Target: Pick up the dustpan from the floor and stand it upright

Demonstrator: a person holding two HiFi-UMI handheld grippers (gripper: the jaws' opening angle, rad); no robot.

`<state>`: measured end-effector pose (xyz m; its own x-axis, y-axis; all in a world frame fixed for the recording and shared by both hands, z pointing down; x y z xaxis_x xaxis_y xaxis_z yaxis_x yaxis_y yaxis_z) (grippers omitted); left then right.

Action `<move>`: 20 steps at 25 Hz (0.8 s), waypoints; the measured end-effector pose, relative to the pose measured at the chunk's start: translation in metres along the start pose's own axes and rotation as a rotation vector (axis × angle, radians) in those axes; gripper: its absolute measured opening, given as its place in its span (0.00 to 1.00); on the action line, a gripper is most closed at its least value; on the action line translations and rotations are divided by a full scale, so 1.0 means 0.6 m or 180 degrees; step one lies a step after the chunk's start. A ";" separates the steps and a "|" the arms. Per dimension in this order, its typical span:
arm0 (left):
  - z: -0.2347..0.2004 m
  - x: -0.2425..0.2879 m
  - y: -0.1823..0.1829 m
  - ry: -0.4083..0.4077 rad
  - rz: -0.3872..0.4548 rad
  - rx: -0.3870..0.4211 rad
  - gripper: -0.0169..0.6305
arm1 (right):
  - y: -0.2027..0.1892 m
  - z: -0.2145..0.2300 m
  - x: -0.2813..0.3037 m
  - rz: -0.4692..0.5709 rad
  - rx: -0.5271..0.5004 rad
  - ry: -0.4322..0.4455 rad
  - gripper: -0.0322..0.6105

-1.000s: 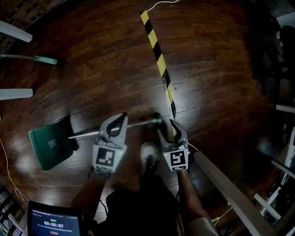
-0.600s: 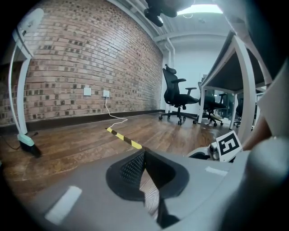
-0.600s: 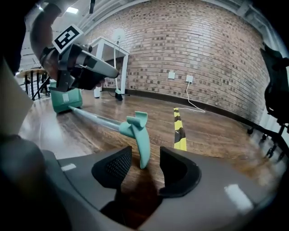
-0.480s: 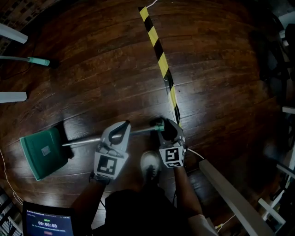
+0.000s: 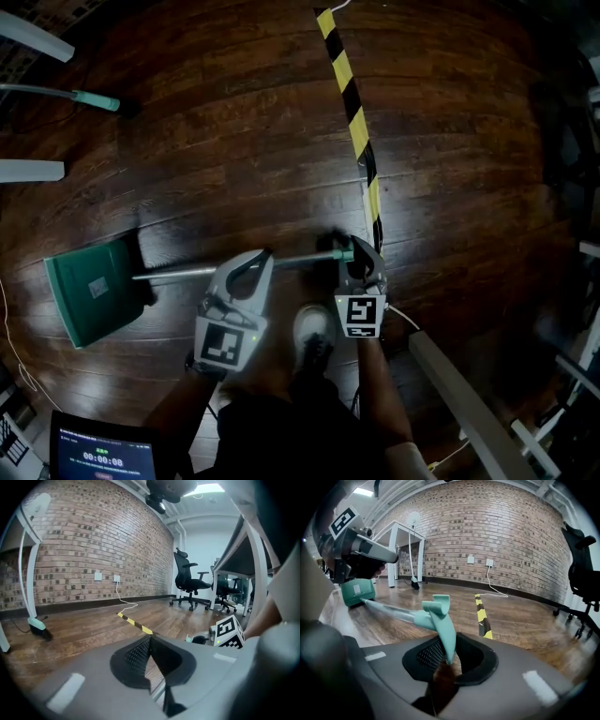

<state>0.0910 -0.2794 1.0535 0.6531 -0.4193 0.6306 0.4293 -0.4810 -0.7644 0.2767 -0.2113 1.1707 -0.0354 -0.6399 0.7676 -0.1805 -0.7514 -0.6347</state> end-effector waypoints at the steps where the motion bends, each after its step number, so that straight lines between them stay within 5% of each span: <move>1: -0.004 -0.009 0.006 0.0031 0.0000 -0.0049 0.03 | 0.012 0.002 -0.008 0.0020 -0.0011 -0.0017 0.17; 4: -0.012 -0.049 0.036 0.0142 -0.0004 -0.0104 0.03 | 0.066 0.014 -0.048 0.0092 -0.0043 -0.0072 0.18; 8: -0.016 -0.124 0.114 0.0202 0.0109 0.0234 0.03 | 0.149 0.036 -0.130 0.0160 -0.0081 -0.0179 0.19; 12: -0.024 -0.206 0.170 0.0320 0.0078 -0.0215 0.03 | 0.216 0.047 -0.201 0.0168 -0.0080 -0.0257 0.21; 20: -0.019 -0.363 0.344 0.0493 0.0259 -0.0231 0.03 | 0.372 0.053 -0.364 0.0093 -0.0408 -0.0294 0.25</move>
<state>0.0304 -0.2961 0.7598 0.5777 -0.5698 0.5845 0.3291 -0.4927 -0.8056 0.2752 -0.2444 0.8587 0.0470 -0.6777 0.7338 -0.3047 -0.7093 -0.6356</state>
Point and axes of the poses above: the fingertips, and each gripper's own axes: x forward along the fingers, z to its right, y out of its top, the point moved 6 cm from there along -x, backward along the fingers, and after that the axes turned 14 degrees about -z, right-handed, at the moved point
